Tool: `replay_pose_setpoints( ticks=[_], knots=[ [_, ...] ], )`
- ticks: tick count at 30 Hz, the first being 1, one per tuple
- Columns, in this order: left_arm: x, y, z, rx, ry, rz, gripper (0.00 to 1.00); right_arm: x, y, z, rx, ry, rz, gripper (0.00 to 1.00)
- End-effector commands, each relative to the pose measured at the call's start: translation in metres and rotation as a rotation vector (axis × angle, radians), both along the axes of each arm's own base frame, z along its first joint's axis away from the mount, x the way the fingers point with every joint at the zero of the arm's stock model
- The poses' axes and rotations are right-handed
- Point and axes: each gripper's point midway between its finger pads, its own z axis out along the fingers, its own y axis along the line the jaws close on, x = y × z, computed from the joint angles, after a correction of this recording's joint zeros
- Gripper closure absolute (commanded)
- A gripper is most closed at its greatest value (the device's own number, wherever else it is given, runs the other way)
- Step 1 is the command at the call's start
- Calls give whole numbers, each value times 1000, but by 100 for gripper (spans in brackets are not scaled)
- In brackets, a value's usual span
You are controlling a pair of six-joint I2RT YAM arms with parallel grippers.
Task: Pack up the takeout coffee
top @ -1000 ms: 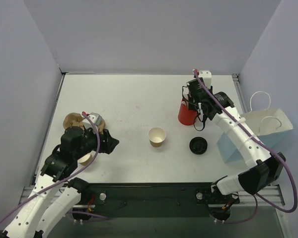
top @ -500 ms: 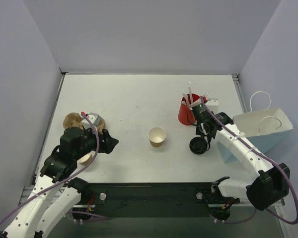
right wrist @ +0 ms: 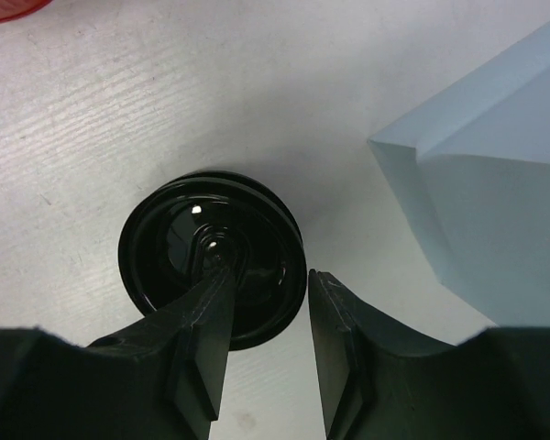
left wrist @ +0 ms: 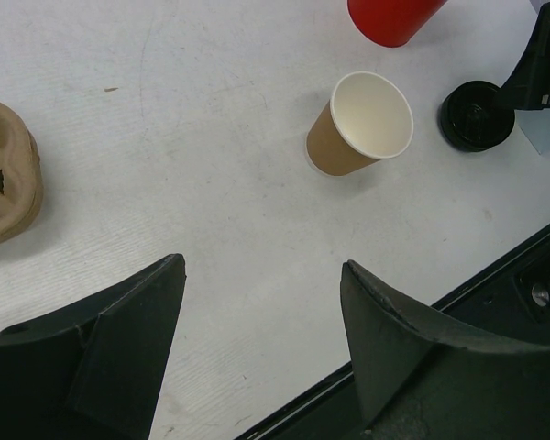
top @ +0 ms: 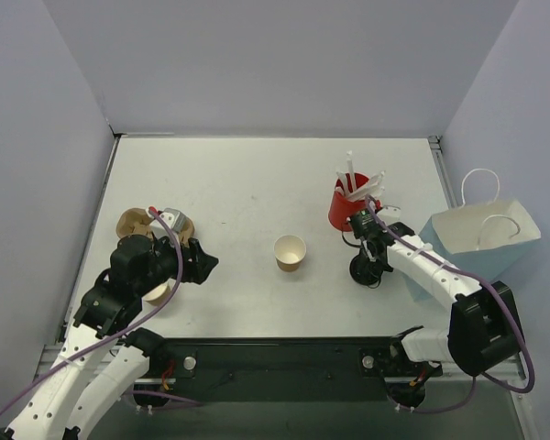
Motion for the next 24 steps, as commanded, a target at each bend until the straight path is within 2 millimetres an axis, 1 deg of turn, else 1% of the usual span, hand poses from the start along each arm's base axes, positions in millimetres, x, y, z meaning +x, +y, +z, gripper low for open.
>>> replay_pose_setpoints(
  ticks=[1, 4, 8, 14, 19, 24],
  knots=[
    [5, 0, 11, -8, -51, 7, 22, 1, -4, -15, -6, 0, -49, 62],
    [6, 0, 10, -7, -51, 9, 22, -1, -6, -21, -9, 16, -59, 63],
    [6, 0, 10, -6, -48, 8, 22, -3, -7, -25, -5, 19, -65, 63],
    [6, -1, 10, -6, -47, 6, 22, -3, -10, -25, 3, 21, -81, 64],
    [6, -1, 9, -5, -44, 5, 22, -3, -15, -19, 7, 1, -104, 59],
    [6, -1, 8, -4, -41, 5, 22, -3, -17, -22, 18, 14, -122, 58]
  ],
)
